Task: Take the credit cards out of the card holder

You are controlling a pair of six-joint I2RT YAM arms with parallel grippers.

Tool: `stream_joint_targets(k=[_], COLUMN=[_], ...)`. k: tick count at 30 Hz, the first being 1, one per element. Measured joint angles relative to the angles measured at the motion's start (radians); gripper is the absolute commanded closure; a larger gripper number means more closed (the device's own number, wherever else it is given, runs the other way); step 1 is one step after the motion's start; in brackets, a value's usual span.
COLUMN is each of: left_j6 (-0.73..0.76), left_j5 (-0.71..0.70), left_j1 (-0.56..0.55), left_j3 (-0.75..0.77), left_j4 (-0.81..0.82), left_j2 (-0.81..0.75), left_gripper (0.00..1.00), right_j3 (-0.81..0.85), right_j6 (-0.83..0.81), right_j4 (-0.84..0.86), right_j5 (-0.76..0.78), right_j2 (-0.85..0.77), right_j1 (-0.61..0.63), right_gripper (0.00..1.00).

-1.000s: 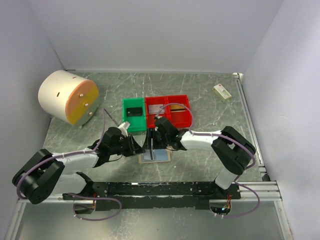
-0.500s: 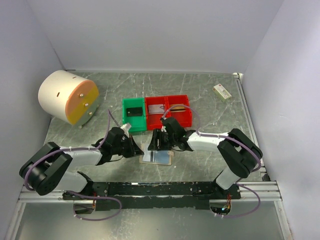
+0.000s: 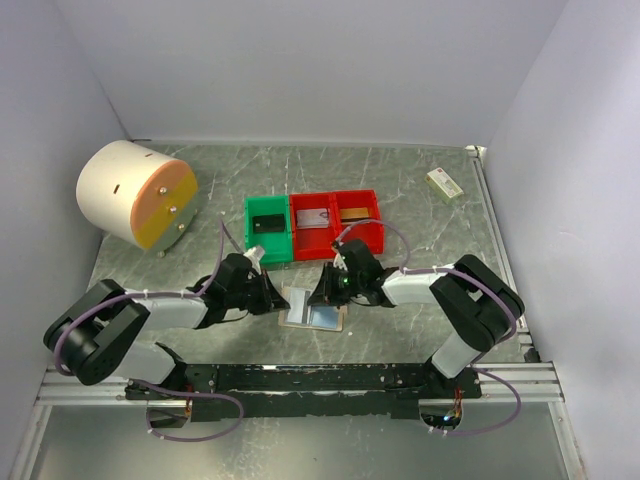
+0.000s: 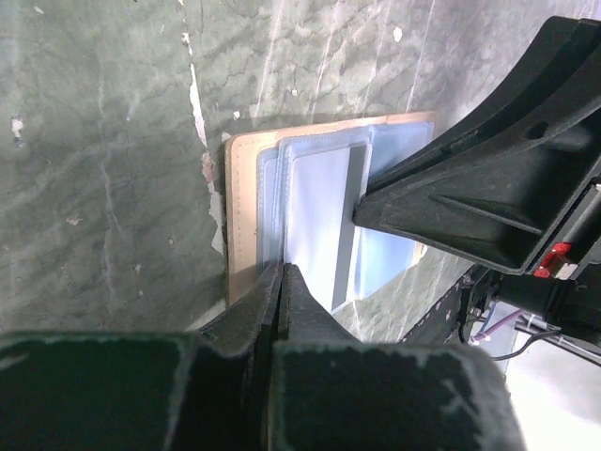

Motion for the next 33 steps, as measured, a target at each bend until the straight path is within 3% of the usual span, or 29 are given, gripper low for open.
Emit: stream_joint_targets(k=[1,26,33], left_j6=[-0.003,-0.021,-0.023], left_j5=[-0.005,-0.112,-0.111], left_j1=[-0.002,-0.013,-0.013], left_j3=[0.000,-0.016,-0.025], left_j4=[-0.003,-0.122,-0.110], left_j2=[-0.002,-0.109,-0.113], left_gripper=[0.93,0.93,0.93], right_j3=[-0.004,-0.056,-0.055], right_j6=[0.002,0.040,0.052], right_j4=[0.004,0.074,0.090], right_j5=[-0.006,-0.171,-0.182], right_j2=[0.000,0.006,0.018], right_j1=[-0.003,-0.030,-0.030], right_gripper=[1.00,1.00,0.81])
